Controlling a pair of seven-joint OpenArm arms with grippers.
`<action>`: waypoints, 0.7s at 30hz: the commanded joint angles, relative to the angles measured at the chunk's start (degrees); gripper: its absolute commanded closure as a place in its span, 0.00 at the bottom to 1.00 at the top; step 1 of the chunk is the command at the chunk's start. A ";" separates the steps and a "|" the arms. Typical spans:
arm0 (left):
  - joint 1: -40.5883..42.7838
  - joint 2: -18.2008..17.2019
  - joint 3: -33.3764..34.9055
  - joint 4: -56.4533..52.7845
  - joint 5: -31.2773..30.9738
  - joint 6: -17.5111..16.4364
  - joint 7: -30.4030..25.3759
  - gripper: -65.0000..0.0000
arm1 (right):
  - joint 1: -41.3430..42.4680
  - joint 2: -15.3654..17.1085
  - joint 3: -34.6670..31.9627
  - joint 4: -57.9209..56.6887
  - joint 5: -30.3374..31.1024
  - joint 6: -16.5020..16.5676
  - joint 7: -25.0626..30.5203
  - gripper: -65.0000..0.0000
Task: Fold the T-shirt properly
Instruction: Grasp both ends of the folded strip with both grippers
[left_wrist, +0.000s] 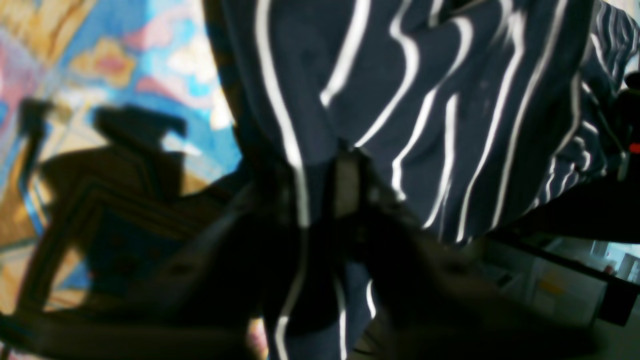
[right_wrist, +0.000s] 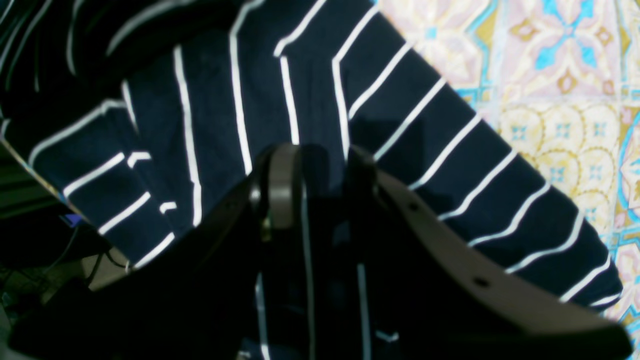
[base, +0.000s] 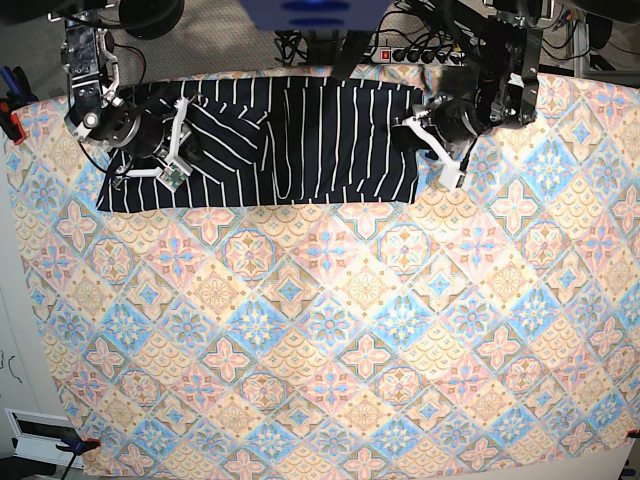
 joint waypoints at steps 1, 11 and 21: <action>-0.32 -0.26 -0.40 0.75 -0.76 -0.48 -0.40 1.00 | 0.27 0.71 0.50 1.18 0.76 -0.05 0.94 0.76; 0.20 -0.61 -9.55 0.93 -1.02 -0.66 -0.31 1.00 | -0.17 0.71 9.73 1.45 0.93 -0.05 0.33 0.76; 1.43 -2.19 -10.34 1.11 -1.02 -0.75 -0.31 1.00 | 0.35 0.97 10.43 -2.95 1.02 -0.05 -6.27 0.54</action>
